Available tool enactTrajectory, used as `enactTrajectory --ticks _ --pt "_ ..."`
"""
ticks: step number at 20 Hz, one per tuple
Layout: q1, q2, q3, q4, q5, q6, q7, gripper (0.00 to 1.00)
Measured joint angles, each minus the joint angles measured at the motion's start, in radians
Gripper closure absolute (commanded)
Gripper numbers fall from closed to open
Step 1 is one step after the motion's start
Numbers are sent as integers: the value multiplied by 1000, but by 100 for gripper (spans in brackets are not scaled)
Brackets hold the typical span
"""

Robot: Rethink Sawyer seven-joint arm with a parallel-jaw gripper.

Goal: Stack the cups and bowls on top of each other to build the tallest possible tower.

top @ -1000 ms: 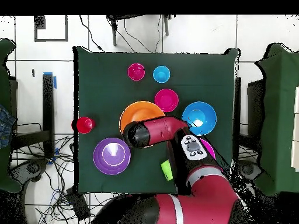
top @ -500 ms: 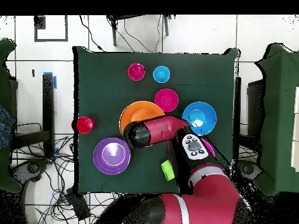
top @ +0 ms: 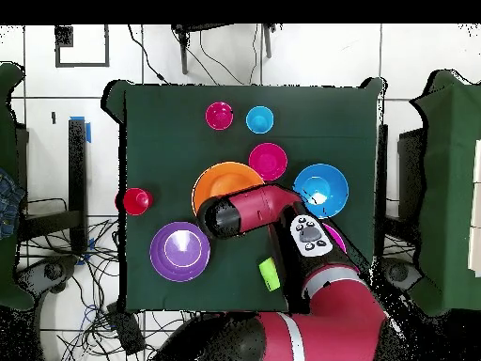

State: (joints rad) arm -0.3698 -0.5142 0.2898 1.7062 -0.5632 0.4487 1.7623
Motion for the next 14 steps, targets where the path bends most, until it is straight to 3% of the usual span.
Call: enactTrajectory --ticks 14 --pt "-8 31 63 -110 -33 180 0 0"
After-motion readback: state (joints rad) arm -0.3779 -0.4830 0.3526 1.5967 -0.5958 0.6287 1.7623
